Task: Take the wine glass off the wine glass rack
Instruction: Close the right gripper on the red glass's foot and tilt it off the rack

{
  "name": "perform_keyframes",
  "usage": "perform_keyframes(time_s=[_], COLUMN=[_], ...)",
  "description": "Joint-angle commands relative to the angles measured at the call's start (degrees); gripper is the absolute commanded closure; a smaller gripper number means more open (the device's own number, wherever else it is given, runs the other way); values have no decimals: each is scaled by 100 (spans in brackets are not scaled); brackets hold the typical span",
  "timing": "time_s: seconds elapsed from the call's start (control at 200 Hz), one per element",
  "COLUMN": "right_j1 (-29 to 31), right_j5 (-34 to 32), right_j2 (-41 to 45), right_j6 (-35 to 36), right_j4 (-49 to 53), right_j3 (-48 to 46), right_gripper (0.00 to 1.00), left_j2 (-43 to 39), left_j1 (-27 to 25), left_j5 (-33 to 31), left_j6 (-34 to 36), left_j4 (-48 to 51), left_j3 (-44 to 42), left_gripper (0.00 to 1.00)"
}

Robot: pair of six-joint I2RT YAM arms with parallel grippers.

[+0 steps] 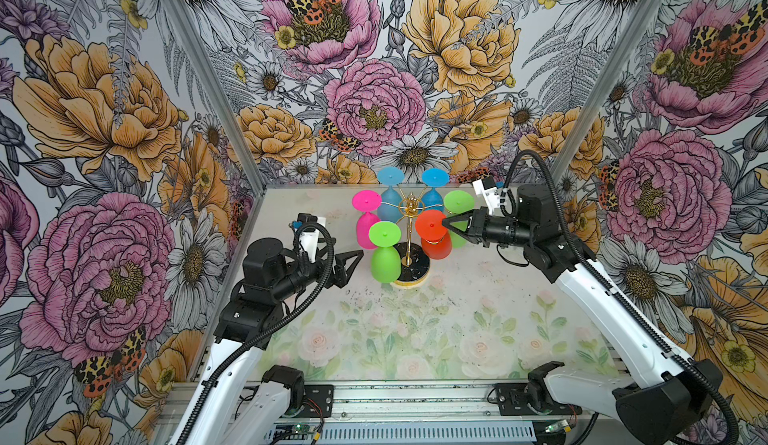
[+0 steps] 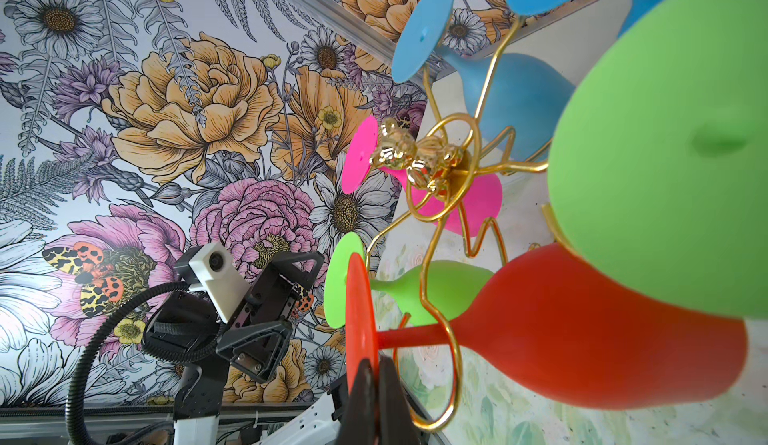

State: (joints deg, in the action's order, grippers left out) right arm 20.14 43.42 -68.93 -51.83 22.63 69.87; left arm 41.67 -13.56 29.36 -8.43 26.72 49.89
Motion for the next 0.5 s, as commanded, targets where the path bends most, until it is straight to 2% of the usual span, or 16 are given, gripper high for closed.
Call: perform_keyframes(time_s=[0.0,0.495], right_j1=[-52,23], right_j5=[49,49], right_j2=[13,-273], right_j6=[-107,-215], right_j4=[-424,-626], right_j3=[1,165], right_gripper=[100,100], left_j2=[-44,-89], left_j1=[-37,-35], left_j5=[-79,-10], left_j6=[65,74], left_j4=[-109,-97], left_j3=[83,125], left_gripper=[1,1])
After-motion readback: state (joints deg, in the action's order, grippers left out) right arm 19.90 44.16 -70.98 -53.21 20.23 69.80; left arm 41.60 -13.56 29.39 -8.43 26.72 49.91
